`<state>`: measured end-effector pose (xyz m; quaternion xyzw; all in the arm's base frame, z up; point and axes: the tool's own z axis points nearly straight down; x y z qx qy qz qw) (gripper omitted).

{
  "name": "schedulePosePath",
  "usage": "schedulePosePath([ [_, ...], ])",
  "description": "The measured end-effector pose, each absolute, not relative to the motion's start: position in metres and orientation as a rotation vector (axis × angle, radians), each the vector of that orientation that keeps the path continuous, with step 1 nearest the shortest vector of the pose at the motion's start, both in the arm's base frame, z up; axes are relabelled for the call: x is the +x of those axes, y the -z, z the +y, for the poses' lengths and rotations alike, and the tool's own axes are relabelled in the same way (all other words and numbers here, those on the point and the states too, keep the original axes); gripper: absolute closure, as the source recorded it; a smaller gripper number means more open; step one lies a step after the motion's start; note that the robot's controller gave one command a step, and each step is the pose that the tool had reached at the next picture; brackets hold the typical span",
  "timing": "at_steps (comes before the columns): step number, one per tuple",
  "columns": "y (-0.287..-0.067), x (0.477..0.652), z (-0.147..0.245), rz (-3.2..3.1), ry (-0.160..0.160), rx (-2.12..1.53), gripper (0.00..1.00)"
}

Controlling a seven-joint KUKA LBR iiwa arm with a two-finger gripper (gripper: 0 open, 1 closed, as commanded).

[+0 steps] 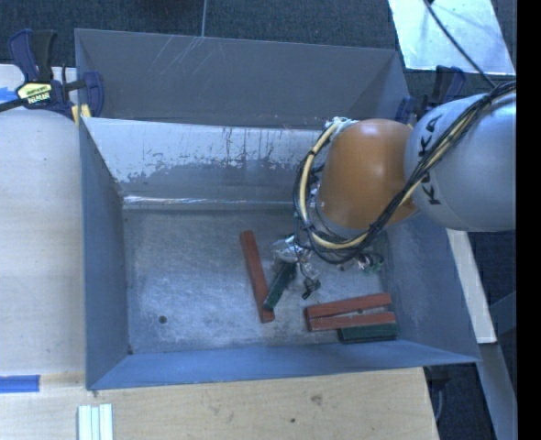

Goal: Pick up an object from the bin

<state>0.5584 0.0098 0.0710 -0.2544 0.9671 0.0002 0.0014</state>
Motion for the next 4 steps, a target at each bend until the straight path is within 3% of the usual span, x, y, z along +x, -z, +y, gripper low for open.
schedulePosePath([
  [1, -0.070, 0.539, -0.037, 2.927, 0.000, -1.149, 1.00],
  [2, -0.097, 0.541, -0.023, 2.908, 0.002, -1.172, 1.00],
  [3, -0.251, 0.545, -0.020, 2.905, 0.007, -1.165, 1.00],
  [4, -0.246, 0.543, -0.020, 2.914, 0.000, -1.166, 0.00],
])
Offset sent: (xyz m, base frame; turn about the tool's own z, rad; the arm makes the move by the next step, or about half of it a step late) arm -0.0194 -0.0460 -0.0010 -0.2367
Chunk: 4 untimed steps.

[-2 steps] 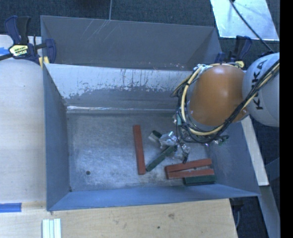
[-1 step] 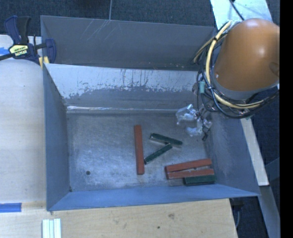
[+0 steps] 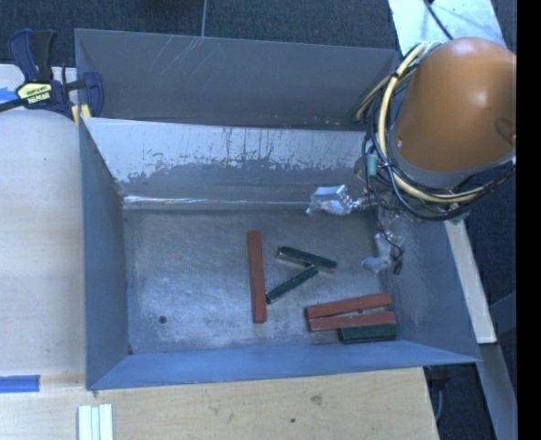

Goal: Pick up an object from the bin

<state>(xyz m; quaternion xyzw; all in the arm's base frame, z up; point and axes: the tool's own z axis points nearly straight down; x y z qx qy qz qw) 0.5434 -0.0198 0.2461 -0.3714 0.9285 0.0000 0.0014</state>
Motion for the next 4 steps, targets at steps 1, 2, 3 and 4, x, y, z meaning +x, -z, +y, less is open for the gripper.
schedulePosePath([
  [1, -0.119, 0.600, 0.014, 2.690, -0.004, -1.626, 0.00],
  [2, -0.071, 0.574, 0.048, 2.028, 0.002, -2.400, 0.00],
  [3, -0.071, 0.574, 0.049, 2.029, -0.002, -2.396, 1.00],
  [4, -0.204, 0.590, 0.065, 2.020, 0.009, -2.395, 1.00],
])
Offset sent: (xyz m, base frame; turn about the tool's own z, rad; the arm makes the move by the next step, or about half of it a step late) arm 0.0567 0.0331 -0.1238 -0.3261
